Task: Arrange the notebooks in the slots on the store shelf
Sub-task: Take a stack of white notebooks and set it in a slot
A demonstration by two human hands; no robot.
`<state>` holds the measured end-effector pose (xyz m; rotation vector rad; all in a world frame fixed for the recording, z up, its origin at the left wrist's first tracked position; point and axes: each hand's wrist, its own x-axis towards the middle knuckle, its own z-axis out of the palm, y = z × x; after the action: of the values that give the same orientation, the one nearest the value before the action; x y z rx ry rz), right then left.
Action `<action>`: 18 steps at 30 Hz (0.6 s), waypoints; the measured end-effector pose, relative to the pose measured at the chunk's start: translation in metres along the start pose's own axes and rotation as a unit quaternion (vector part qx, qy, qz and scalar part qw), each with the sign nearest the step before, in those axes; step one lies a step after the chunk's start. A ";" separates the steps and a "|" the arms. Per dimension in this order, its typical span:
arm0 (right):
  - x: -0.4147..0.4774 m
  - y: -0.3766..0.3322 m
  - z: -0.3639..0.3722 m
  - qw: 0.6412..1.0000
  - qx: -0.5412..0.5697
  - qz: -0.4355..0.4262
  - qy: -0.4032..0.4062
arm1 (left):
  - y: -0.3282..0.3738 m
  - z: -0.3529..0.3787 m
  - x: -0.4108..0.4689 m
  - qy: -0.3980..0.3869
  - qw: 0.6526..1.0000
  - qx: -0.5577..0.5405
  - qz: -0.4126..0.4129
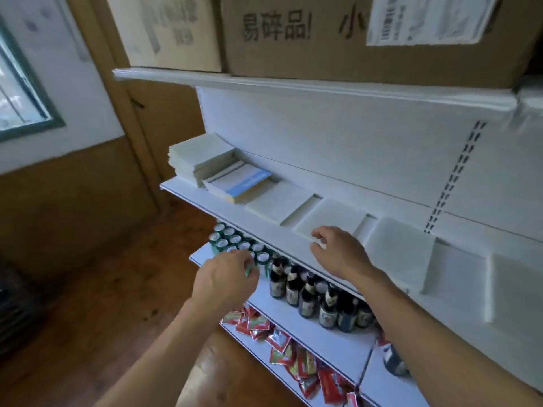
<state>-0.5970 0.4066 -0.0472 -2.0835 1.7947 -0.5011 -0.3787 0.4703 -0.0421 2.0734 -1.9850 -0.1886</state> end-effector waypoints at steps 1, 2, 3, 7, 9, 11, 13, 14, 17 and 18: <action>0.012 -0.017 0.011 1.000 -0.006 -0.008 -0.011 | -0.020 -0.005 0.006 0.012 1.000 0.016 -0.003; 0.025 -0.033 0.021 1.000 -0.013 -0.015 -0.020 | -0.038 -0.010 0.013 0.019 1.000 0.023 -0.005; 0.037 -0.047 0.030 0.999 -0.019 -0.021 -0.025 | -0.053 -0.014 0.021 0.025 0.999 0.025 -0.008; 0.091 -0.088 0.060 0.999 -0.008 -0.033 -0.037 | -0.103 -0.019 0.061 0.032 0.999 0.022 -0.015; 0.123 -0.100 0.076 0.999 0.005 -0.029 -0.033 | -0.125 -0.014 0.087 0.029 0.999 0.026 -0.017; 0.158 -0.111 0.091 0.999 0.024 -0.026 -0.028 | -0.145 -0.011 0.121 0.036 0.999 0.033 -0.009; 0.196 -0.121 0.107 0.999 0.038 -0.023 -0.020 | -0.163 -0.009 0.161 0.039 0.998 0.041 0.004; 0.217 -0.126 0.113 0.999 0.047 -0.016 -0.015 | -0.171 -0.009 0.183 0.037 0.998 0.045 0.010; 0.274 -0.149 0.127 0.998 0.068 0.003 -0.004 | -0.195 -0.014 0.245 0.023 0.999 0.040 0.015; 0.293 -0.157 0.133 0.997 0.078 0.006 -0.003 | -0.203 -0.017 0.264 0.023 0.999 0.036 0.020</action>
<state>-0.3574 0.1429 -0.0771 -1.9664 1.7059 -0.6101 -0.1642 0.2151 -0.0591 2.0596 -2.0321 -0.0632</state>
